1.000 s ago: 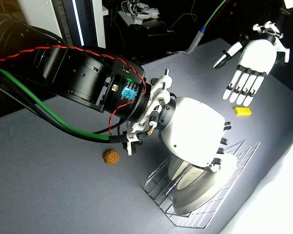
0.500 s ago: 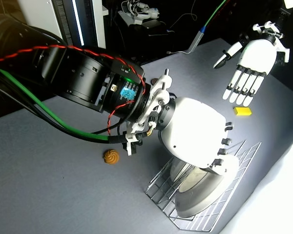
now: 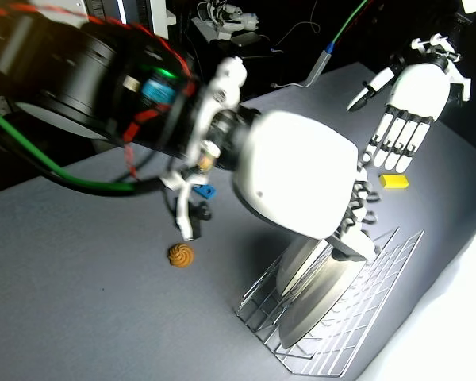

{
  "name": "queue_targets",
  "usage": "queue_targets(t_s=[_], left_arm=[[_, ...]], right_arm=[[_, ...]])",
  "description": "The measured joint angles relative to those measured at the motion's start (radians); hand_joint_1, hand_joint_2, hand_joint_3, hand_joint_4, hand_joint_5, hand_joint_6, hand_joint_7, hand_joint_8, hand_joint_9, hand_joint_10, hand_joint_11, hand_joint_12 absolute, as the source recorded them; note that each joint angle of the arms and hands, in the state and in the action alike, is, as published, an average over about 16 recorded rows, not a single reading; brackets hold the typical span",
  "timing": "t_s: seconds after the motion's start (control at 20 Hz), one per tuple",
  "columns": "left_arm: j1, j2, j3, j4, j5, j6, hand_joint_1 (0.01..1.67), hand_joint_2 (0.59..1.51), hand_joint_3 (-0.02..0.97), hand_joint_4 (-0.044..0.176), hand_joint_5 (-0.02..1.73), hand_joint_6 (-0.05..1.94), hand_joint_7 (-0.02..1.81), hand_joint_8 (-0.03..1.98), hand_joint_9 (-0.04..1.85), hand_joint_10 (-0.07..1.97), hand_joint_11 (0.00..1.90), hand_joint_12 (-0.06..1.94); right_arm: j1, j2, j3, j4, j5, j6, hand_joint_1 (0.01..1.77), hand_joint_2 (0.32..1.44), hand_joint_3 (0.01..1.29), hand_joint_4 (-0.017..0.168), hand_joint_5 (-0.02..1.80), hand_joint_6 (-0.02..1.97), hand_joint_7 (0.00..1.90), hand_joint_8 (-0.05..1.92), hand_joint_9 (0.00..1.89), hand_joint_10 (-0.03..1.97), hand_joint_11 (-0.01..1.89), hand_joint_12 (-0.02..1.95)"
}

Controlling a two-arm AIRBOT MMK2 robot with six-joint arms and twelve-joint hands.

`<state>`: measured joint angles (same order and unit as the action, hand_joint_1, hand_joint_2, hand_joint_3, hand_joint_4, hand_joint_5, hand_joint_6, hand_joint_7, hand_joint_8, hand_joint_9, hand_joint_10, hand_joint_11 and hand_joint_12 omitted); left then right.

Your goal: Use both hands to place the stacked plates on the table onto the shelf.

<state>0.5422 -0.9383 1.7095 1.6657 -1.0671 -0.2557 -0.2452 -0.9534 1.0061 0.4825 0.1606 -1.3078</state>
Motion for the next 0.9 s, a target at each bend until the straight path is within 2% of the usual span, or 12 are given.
queue_targets(t_s=[0.25, 0.45, 0.65, 0.9], left_arm=[[-0.012, 0.007, -0.02, -0.01, -0.015, -0.015, 0.02, 1.153, 0.018, 0.0, 0.12, 0.02, 0.12, 0.01, 0.1, 0.01, 0.02, 0.12], [-0.022, 0.018, -0.056, -0.017, -0.029, -0.023, 0.02, 1.154, 0.019, 0.0, 0.12, 0.02, 0.13, 0.01, 0.1, 0.01, 0.02, 0.13], [-0.032, 0.036, -0.107, -0.015, -0.04, -0.021, 0.02, 1.155, 0.019, 0.0, 0.12, 0.02, 0.13, 0.01, 0.1, 0.01, 0.02, 0.14], [-0.036, 0.056, -0.176, -0.007, -0.046, -0.006, 0.02, 1.157, 0.019, -0.001, 0.12, 0.02, 0.13, 0.01, 0.1, 0.01, 0.02, 0.15]], right_arm=[[0.002, 0.147, -0.127, -0.03, 0.018, -0.029, 1.02, 1.0, 0.01, -0.003, 0.76, 0.03, 0.79, 0.02, 0.82, 0.02, 0.38, 1.15], [-0.009, 0.243, -0.206, -0.039, 0.027, -0.046, 1.0, 1.0, 0.01, -0.002, 0.75, 0.03, 0.78, 0.02, 0.81, 0.02, 0.35, 1.17], [-0.022, 0.303, -0.256, -0.046, 0.035, -0.05, 0.97, 1.01, 0.01, -0.002, 0.75, 0.03, 0.79, 0.02, 0.81, 0.02, 0.34, 1.18], [-0.042, 0.34, -0.3, -0.067, 0.053, -0.052, 0.94, 1.01, 0.01, -0.002, 0.77, 0.03, 0.82, 0.02, 0.82, 0.02, 0.33, 1.19]])
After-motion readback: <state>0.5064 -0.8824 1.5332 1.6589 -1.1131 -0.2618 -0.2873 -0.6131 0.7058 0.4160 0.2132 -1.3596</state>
